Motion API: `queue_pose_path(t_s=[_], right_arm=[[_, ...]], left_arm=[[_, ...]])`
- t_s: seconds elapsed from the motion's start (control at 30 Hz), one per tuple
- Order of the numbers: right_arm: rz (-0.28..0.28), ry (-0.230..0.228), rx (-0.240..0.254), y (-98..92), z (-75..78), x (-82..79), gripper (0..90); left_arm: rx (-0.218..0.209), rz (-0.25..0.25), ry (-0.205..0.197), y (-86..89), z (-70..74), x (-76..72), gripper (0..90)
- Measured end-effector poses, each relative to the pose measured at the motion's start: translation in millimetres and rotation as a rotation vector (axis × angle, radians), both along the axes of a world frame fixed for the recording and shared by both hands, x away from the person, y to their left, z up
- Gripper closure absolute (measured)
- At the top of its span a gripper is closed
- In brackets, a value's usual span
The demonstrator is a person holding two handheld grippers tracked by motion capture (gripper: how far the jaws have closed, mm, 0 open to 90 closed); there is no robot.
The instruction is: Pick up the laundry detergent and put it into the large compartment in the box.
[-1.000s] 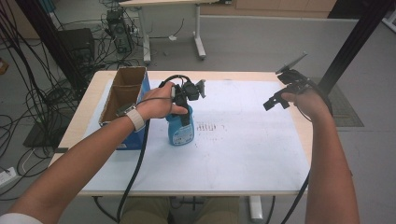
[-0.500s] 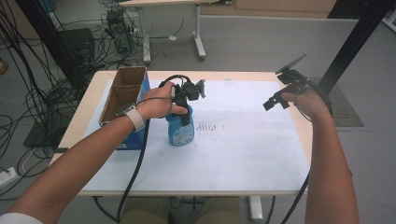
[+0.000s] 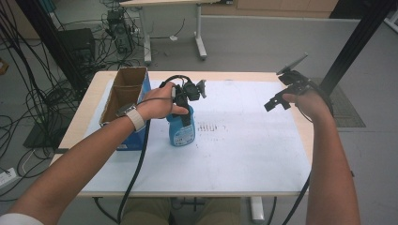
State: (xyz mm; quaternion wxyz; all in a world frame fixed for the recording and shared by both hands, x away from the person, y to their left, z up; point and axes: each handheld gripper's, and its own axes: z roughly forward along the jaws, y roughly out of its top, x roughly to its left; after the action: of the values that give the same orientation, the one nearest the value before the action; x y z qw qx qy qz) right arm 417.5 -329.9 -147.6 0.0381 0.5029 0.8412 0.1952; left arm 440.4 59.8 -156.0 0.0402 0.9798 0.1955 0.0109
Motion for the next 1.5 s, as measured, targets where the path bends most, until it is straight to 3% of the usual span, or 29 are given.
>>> queue_pose_path(t_s=[1.07, 1.4, 1.5], right_arm=[[0.0, -0.004, 0.002, -1.0, 1.1, -2.7, 6.6], [-0.002, -0.005, 0.004, -2.7, 1.3, -4.8, 6.6], [-0.003, -0.007, 0.002, -3.0, 2.5, -5.6, 6.6]], left_arm=[[0.002, 0.001, 0.0, -0.1, 0.3, -0.1, 38.7], [0.0, 0.025, -0.007, 0.3, 1.3, -2.6, 38.7], [0.007, 0.044, -0.01, 0.2, 7.7, -5.9, 38.7]])
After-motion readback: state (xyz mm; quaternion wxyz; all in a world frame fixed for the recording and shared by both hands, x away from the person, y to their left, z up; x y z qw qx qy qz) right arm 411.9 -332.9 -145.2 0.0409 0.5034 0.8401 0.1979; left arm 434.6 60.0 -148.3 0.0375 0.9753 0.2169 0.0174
